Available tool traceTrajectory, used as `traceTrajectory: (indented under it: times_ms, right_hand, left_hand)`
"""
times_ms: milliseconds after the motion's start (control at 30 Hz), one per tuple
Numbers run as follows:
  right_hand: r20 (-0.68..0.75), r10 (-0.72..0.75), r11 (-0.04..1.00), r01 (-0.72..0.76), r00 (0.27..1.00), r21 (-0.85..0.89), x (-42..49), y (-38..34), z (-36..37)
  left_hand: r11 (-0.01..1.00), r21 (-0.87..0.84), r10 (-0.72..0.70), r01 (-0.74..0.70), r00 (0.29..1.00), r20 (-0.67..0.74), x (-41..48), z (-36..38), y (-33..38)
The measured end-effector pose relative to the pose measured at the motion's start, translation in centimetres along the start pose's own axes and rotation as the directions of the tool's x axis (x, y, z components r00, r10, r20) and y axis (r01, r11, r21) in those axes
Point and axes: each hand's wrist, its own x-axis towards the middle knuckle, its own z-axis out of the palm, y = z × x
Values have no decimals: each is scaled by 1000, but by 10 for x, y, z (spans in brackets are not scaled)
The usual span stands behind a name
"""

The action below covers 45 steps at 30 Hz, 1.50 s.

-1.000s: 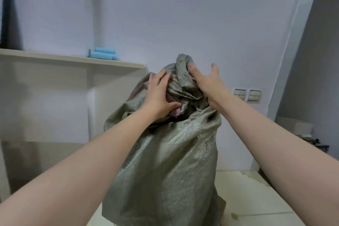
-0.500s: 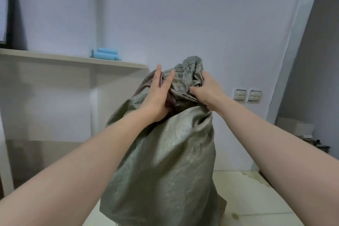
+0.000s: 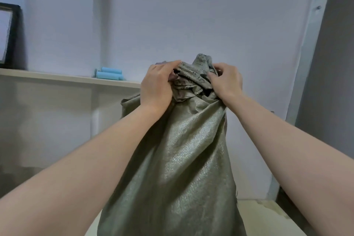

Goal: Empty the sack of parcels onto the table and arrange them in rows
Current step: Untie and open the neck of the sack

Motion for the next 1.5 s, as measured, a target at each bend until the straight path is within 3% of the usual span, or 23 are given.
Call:
traceTrajectory:
  times_ms: [67, 133, 167, 233, 333, 400, 433, 500, 600, 700, 767, 967, 1100, 1200, 1267, 1333, 1400, 1500]
  right_hand:
    - [18, 10, 1000, -10, 1000, -5, -5, 11, 2]
    - [20, 22, 998, -23, 1000, 60, -13, 22, 2]
    - [42, 0, 996, -4, 999, 93, -19, 24, 3]
    - [154, -99, 979, 69, 983, 190, -27, 22, 6]
    - [467, -180, 967, 69, 866, 245, -39, 20, 8]
    - [619, -123, 987, 159, 775, -3, -46, 24, 7]
    - [641, -82, 960, 234, 763, -156, -50, 28, 7]
    - [589, -62, 898, 303, 806, -319, -57, 35, 15]
    - [448, -172, 895, 329, 878, -301, -52, 33, 19]
    - [239, -291, 903, 349, 926, -252, -38, 14, 9]
    - [126, -330, 910, 351, 936, -219, -28, 4, 3]
    - [166, -302, 944, 319, 939, -87, -21, 3, -1]
    - [151, -254, 955, 273, 955, -117, -22, 7, 3]
    - [156, -218, 965, 237, 963, -115, -30, 18, 5]
    - [162, -205, 967, 225, 965, -115, -40, 26, 8]
    - [180, -216, 964, 239, 960, -116, -49, 31, 11]
    - [245, -243, 960, 270, 939, -80, -57, 31, 12]
    - [511, -196, 977, 214, 837, 26, -65, 22, 6]
  left_hand:
    - [993, 32, -115, 111, 968, 223, -1, 0, -7]
    - [936, 44, -321, 348, 798, 510, -1, -2, -11]
    - [910, 16, -339, 413, 723, 603, -4, -1, -12]
    - [939, -3, -253, 343, 699, 669, -18, 5, -8]
    - [974, 27, -198, 226, 781, 593, -40, 15, -2]
    - [980, 22, -179, 199, 823, 539, -48, 17, -3]
    - [981, 27, -176, 190, 838, 516, -50, 17, -4]
    - [980, 62, -195, 189, 847, 495, -50, 17, -3]
    - [983, 134, -171, 124, 880, 442, -38, 14, 7]
    - [981, 192, -81, 37, 971, 227, -16, 2, 18]
    - [967, 254, -62, 21, 986, 154, -1, -4, 21]
    - [952, 306, -72, -32, 944, 323, 13, -6, 12]
    - [972, 142, -235, 189, 823, 517, 3, -4, 0]
    - [928, 218, -372, 303, 715, 591, -12, -4, -12]
    - [924, 163, -366, 347, 671, 645, -26, 0, -18]
    - [873, -31, -332, 486, 642, 691, -40, 8, -18]
    - [835, -162, -306, 526, 689, 657, -53, 18, -12]
    - [905, -139, -268, 403, 791, 549, -60, 28, -16]
